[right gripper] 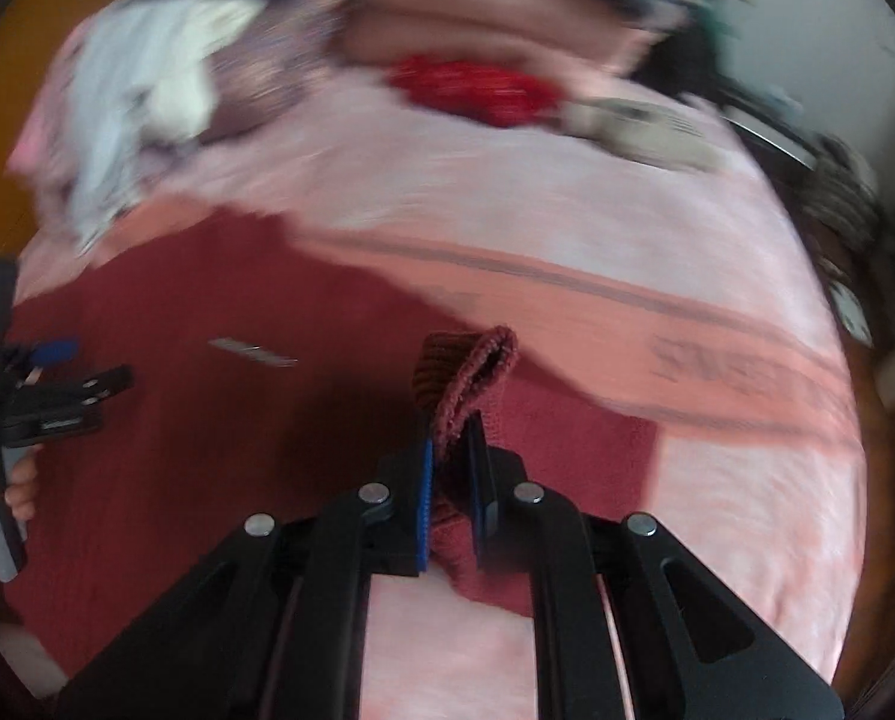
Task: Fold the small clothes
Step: 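Carry the sleeve across the sweater body with the right gripper and release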
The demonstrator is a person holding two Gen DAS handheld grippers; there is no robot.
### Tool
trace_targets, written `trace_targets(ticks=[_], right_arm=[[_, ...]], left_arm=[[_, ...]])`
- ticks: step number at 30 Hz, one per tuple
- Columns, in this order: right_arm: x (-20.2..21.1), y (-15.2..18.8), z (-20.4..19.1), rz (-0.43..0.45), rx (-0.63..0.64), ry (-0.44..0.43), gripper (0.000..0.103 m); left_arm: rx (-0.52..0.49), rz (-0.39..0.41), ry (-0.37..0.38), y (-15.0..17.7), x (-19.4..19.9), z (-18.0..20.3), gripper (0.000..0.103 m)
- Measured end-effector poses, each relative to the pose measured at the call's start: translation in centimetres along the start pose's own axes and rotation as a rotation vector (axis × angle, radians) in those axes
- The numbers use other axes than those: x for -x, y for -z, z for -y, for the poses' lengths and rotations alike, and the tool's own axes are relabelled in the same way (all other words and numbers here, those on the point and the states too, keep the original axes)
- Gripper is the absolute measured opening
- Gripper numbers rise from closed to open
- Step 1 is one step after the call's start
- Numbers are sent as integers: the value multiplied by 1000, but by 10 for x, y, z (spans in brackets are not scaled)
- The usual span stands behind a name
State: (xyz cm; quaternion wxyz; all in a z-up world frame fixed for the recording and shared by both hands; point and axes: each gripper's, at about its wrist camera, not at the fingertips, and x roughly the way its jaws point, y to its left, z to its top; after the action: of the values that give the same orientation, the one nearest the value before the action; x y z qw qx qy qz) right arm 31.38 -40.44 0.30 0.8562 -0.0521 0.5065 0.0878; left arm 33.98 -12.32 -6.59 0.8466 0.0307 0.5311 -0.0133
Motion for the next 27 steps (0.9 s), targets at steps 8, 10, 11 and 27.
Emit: trace_targets(ticks=[8,10,11,27], right_arm=[[-62,-30,-133,-107,197,-100,6],[-73,-30,-149,-131,184,-150,9],[-80,-31,-156,-145,183,-145,13],[-45,-4,-47,-75,-143,-225,49]], left_arm=[[29,-17,-4,9,-4,-60,99],[38,-23,-4,12,-9,-70,99],[45,-28,-4,13,-11,-73,99],[9,-115,179,28,-23,16,99]])
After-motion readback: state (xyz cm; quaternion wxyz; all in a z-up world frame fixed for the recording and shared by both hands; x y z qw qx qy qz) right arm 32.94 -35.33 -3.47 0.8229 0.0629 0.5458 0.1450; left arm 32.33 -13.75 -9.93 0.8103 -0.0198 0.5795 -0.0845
